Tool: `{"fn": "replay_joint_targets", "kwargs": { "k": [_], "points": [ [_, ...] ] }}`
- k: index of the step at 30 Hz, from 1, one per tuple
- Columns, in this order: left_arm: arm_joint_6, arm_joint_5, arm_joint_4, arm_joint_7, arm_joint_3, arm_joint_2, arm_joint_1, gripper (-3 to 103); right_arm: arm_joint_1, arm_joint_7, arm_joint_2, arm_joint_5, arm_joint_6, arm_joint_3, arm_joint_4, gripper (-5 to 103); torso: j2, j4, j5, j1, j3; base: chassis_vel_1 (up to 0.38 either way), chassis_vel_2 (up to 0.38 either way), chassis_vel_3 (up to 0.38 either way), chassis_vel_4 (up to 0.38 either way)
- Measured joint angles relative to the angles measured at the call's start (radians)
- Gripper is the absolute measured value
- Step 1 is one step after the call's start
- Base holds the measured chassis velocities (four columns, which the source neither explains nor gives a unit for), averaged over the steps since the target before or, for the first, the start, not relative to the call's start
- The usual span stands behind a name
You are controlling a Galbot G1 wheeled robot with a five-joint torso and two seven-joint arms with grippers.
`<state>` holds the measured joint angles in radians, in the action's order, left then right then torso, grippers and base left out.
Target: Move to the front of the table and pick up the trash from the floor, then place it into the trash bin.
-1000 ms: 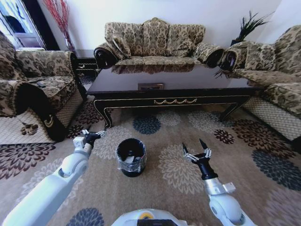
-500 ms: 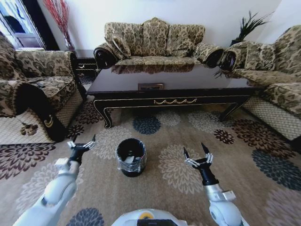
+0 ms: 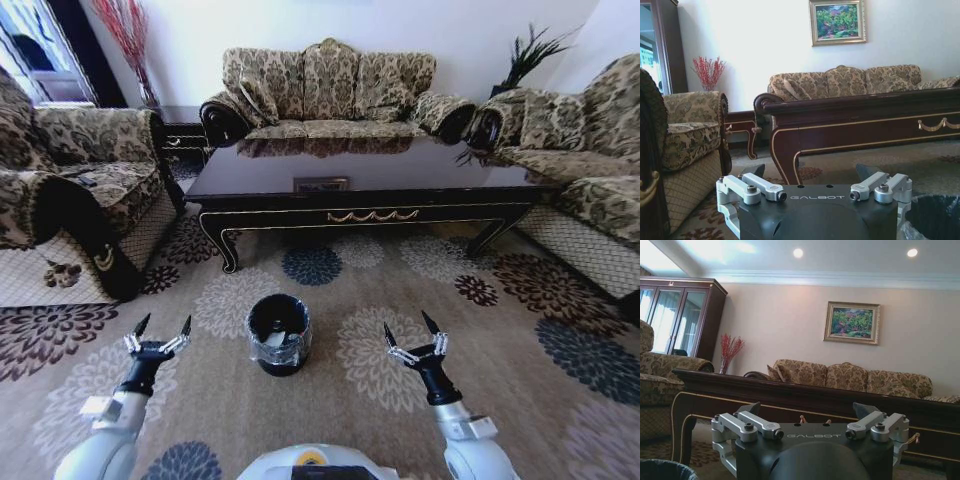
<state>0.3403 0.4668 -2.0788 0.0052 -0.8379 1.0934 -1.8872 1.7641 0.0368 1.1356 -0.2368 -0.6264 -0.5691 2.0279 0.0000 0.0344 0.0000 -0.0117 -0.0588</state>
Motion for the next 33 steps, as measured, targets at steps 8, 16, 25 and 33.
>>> {"fn": "replay_joint_targets", "kwargs": {
  "k": [8,16,25,33],
  "points": [
    [0.034,-0.013,0.005,0.014,0.005,0.012,-0.004,100,0.002,0.010,0.017,0.002,-0.005,0.000,0.007,100,0.000,0.0000,0.0000,0.000,0.000,0.000,0.000,0.000,0.000],
    [0.036,-0.012,0.004,0.016,0.010,0.008,0.007,100,0.005,-0.002,0.023,0.005,-0.006,-0.001,0.013,100,0.000,0.0001,0.0000,0.000,0.000,0.000,0.000,0.000,0.000],
    [0.036,-0.010,0.004,0.015,0.011,0.007,0.009,100,0.005,-0.005,0.024,0.005,-0.006,0.000,0.014,100,0.000,0.0000,0.0000,0.000,0.000,0.000,0.000,0.000,0.000],
    [0.034,-0.010,0.004,0.014,0.012,0.006,0.010,100,0.004,-0.006,0.024,0.006,-0.006,0.000,0.014,100,0.000,0.0001,0.0000,0.000,0.000,0.000,0.000,0.000,0.000]
  ]
}}
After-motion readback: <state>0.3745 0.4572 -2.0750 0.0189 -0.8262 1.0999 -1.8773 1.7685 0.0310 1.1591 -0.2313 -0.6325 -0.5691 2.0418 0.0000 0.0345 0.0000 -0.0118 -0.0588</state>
